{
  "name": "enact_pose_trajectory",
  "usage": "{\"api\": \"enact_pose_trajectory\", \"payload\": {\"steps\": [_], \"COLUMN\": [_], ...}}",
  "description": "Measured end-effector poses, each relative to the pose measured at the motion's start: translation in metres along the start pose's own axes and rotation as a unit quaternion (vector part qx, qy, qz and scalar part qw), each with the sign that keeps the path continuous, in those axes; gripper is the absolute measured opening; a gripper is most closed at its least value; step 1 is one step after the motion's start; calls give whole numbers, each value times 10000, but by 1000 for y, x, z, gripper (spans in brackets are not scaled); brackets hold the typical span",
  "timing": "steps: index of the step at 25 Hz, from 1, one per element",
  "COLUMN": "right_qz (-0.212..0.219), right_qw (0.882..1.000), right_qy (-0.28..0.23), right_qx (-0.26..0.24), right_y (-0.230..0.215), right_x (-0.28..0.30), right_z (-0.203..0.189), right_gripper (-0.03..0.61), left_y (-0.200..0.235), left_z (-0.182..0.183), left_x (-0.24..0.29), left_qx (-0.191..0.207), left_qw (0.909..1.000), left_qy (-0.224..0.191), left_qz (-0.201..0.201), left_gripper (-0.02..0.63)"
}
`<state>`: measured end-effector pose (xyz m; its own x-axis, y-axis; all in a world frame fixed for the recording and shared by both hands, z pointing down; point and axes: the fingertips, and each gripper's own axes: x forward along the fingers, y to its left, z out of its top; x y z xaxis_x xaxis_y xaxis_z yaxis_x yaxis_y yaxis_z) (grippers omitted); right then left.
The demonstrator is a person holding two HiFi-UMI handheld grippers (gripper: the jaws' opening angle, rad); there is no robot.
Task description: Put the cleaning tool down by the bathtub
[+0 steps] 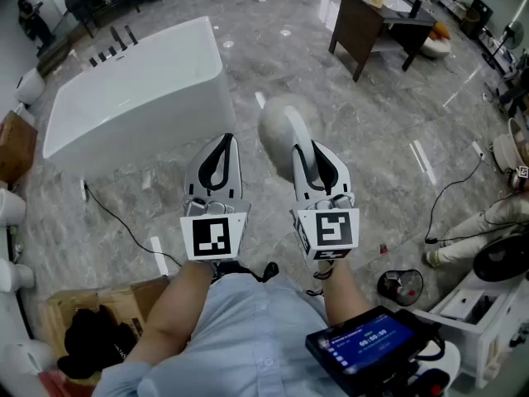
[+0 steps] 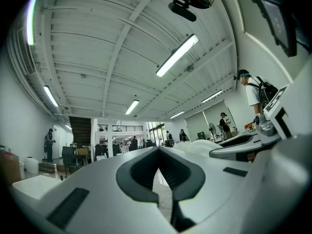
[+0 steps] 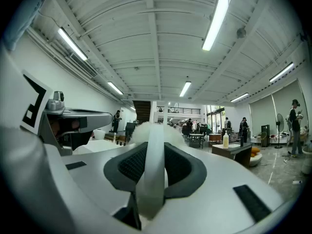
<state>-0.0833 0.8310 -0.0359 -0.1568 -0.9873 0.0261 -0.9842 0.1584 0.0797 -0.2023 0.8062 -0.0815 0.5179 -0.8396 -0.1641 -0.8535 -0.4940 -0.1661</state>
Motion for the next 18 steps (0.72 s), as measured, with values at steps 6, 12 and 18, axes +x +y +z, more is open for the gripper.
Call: {"api": "enact_pose_trajectory", "payload": {"steps": [6,12,18], "right_qz": [10,31,-6], "right_qw": [10000,10000,9997], "right_qy": [39,53,250], "right_qx": [29,56,80], "right_y": [-9,-16,-34], "right_x": [-3,6,36], "right_z": [-4,-12,-35], "right_gripper": [106,106,106], "left_y": [-8,-2,5], "left_z": [-4,-14,-41], "left_x": [4,16,45], "left_qx": [-17,-54,-153], "left_qw": [10000,9999,9996], "left_qy": [-1,78,221], "left_qz": [41,91,77], "left_gripper": [14,14,14]}}
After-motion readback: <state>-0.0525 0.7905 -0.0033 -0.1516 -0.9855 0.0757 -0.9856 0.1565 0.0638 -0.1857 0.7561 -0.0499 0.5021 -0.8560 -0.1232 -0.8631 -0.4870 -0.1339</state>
